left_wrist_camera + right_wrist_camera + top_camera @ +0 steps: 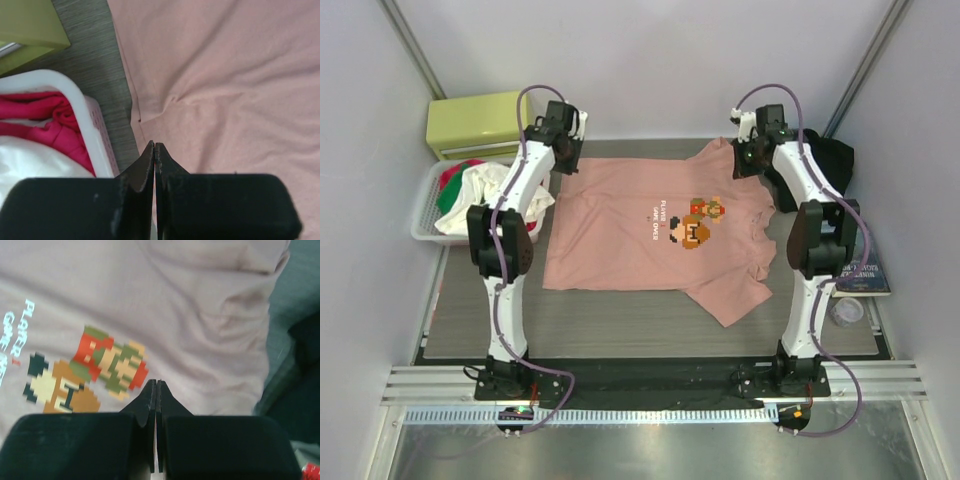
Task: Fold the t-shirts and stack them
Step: Fold the flattened tshirt in 1/3 of the way
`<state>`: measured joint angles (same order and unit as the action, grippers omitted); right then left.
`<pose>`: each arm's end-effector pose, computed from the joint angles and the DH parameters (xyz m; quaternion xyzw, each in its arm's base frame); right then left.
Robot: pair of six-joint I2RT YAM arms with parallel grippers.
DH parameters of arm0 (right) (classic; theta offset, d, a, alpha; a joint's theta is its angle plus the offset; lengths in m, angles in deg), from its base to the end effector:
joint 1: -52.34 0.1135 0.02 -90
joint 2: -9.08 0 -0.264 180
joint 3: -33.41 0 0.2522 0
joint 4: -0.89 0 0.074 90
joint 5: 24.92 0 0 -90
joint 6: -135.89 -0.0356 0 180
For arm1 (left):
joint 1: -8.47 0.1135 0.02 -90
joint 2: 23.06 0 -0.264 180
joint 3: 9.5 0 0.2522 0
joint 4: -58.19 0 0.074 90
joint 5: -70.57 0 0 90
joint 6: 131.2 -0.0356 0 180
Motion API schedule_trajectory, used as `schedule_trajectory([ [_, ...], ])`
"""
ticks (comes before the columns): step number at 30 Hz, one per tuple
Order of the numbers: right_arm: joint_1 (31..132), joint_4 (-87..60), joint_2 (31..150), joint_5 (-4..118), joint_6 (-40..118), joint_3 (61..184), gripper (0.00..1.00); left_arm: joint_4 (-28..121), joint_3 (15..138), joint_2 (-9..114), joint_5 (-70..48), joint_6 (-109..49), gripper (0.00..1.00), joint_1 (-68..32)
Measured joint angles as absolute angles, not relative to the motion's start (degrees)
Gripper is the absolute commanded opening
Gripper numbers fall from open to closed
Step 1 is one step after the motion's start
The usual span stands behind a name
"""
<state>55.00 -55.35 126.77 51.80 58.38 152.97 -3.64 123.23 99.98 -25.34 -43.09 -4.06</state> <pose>0.4572 0.0294 0.2672 -0.1597 0.9327 0.0836 0.3122 0.4691 -0.1005 0.2909 0.1020 0.9393 0.0185 0.3271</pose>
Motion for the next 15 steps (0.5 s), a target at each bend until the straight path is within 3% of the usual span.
schedule_trajectory([
  [7,56.1,-56.7,138.6,54.4,56.4,166.2,0.01,-4.2,129.1,107.6,-26.5,-43.1,0.0,-4.3],
  [15,56.4,-58.4,142.4,55.1,56.0,167.8,0.01,-4.3,129.1,112.4,-26.7,-43.2,0.0,-3.8],
])
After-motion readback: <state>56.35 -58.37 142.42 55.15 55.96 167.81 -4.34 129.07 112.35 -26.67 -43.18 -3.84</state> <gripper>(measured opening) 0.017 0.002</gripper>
